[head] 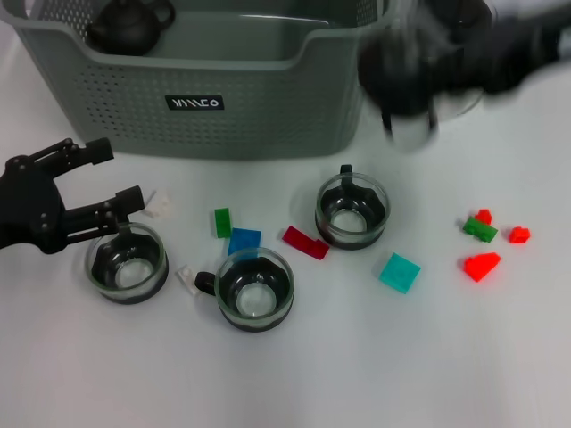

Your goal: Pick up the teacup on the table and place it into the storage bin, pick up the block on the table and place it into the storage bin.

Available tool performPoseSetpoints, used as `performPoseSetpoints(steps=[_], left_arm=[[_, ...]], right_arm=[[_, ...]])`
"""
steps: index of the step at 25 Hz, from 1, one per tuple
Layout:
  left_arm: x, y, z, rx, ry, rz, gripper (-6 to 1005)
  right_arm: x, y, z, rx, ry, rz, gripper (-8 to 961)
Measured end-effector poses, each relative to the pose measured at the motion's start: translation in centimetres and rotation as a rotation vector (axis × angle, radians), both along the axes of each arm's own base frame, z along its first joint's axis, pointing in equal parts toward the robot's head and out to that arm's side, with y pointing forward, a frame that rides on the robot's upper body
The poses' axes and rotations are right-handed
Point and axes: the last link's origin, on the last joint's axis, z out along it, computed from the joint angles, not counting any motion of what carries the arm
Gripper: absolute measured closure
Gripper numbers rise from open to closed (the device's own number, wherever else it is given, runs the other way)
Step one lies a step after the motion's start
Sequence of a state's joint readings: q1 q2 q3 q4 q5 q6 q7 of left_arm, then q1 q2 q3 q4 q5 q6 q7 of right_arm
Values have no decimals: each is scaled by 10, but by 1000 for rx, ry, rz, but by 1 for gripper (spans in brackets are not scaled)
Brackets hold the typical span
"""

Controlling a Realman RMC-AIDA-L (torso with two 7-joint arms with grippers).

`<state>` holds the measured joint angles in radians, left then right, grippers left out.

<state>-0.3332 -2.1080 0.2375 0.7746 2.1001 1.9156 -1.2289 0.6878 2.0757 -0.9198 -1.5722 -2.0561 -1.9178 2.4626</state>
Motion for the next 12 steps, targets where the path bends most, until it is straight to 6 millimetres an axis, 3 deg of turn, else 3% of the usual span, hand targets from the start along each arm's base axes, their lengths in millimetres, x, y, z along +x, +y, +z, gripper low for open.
performPoseSetpoints(steps=[6, 8, 12], left_arm=[[3, 2, -3, -11, -16, -3, 151], [4, 3, -4, -18, -16, -8, 151], [5, 1, -7, -26, -21, -7, 152]], right_arm=[[-48, 31, 8, 209, 185, 111, 896], [-65, 49, 2, 289, 161, 120, 896], [-90, 89, -31, 401, 23, 117, 895]])
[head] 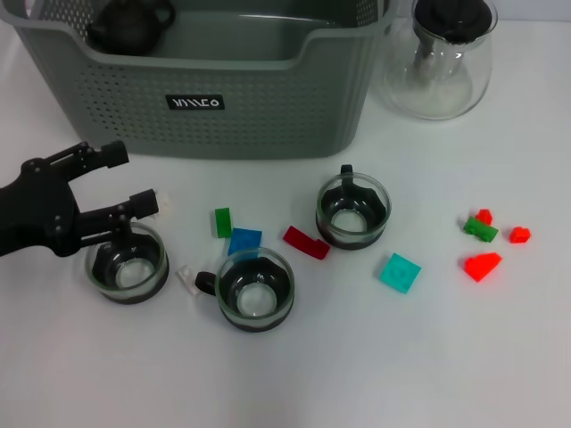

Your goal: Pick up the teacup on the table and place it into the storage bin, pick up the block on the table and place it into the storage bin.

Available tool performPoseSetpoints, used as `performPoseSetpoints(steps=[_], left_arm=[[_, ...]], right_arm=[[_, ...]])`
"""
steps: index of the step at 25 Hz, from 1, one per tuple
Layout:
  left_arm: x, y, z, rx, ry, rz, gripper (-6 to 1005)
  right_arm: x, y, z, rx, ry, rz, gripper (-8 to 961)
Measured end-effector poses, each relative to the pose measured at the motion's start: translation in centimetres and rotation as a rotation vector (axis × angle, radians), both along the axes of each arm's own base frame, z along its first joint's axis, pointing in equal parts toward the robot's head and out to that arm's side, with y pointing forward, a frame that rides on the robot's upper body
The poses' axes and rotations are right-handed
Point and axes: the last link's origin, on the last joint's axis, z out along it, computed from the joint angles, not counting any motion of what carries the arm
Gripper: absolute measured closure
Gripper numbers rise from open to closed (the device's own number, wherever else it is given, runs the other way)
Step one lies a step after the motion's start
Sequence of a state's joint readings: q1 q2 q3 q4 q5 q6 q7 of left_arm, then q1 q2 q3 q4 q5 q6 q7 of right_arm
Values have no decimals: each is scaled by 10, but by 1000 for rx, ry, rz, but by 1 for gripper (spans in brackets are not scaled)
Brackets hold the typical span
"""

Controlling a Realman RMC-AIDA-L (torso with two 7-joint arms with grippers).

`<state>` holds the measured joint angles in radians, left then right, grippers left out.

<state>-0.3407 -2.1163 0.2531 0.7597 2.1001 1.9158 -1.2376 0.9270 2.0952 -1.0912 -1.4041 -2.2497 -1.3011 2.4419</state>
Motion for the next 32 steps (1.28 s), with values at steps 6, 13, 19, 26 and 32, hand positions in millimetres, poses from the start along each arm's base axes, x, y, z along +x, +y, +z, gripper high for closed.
performPoseSetpoints(steps=[6, 13, 19, 26, 32], left_arm=[[0, -2, -3, -4, -11, 8, 152], [1, -3, -9, -14, -32, 14, 153], [1, -3, -10, -16, -37, 18, 154], [1, -3, -10, -17, -37, 19, 154], [0, -3, -10, -17, -36, 22, 155]], right_arm=[[-12, 53, -64, 52, -142, -77, 895], [12, 73, -116, 82, -294, -131, 896], [42, 68, -130, 44, -337, -183, 896], [60, 62, -134, 8, -361, -218, 895], [62, 60, -134, -7, -350, -250, 898]])
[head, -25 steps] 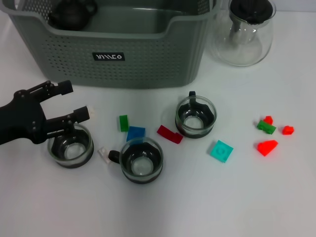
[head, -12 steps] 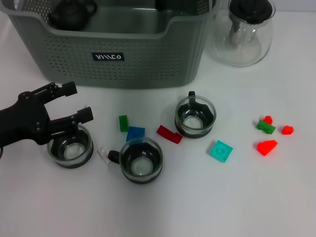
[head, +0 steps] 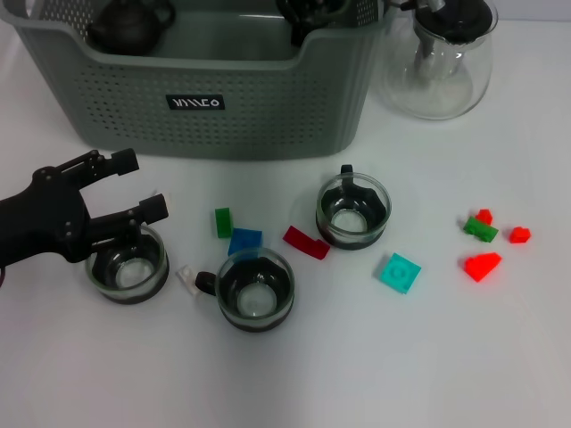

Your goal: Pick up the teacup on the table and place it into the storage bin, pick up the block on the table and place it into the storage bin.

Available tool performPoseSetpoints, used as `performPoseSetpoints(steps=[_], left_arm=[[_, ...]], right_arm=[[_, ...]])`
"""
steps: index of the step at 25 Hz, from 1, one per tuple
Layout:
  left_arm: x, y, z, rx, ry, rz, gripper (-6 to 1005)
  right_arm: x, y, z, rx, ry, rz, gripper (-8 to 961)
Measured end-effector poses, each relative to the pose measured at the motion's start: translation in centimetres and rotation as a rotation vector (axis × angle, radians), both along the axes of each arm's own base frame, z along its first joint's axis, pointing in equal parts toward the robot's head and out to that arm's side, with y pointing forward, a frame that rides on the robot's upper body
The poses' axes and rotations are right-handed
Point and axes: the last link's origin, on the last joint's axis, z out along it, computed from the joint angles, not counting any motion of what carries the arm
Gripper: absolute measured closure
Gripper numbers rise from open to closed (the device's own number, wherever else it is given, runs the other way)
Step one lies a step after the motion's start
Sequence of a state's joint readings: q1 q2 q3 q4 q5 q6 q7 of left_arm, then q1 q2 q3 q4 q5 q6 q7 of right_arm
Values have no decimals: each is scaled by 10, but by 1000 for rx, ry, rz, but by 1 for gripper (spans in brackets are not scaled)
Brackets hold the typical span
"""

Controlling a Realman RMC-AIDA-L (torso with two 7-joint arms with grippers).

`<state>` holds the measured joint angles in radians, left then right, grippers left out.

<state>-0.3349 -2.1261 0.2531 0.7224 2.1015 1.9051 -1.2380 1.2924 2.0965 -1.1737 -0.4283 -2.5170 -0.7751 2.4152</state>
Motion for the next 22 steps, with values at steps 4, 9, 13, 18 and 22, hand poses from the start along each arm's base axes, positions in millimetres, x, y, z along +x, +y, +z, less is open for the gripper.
performPoseSetpoints(steps=[4, 9, 13, 18, 22], left_arm=[[0, 0, 0, 0, 0, 0, 155], [0, 0, 0, 0, 0, 0, 156], [0, -1, 0, -1, -2, -3, 156], [1, 0, 0, -1, -4, -4, 157], [1, 1, 0, 0, -1, -6, 157]], right_arm=[[3, 1, 2, 8, -8, -13, 900], [-1, 5, 12, 40, 29, -4, 829], [-20, 8, 59, 149, 244, 60, 678], [-11, -48, 132, 139, 608, 304, 465], [18, -113, 169, 0, 743, 493, 384]])
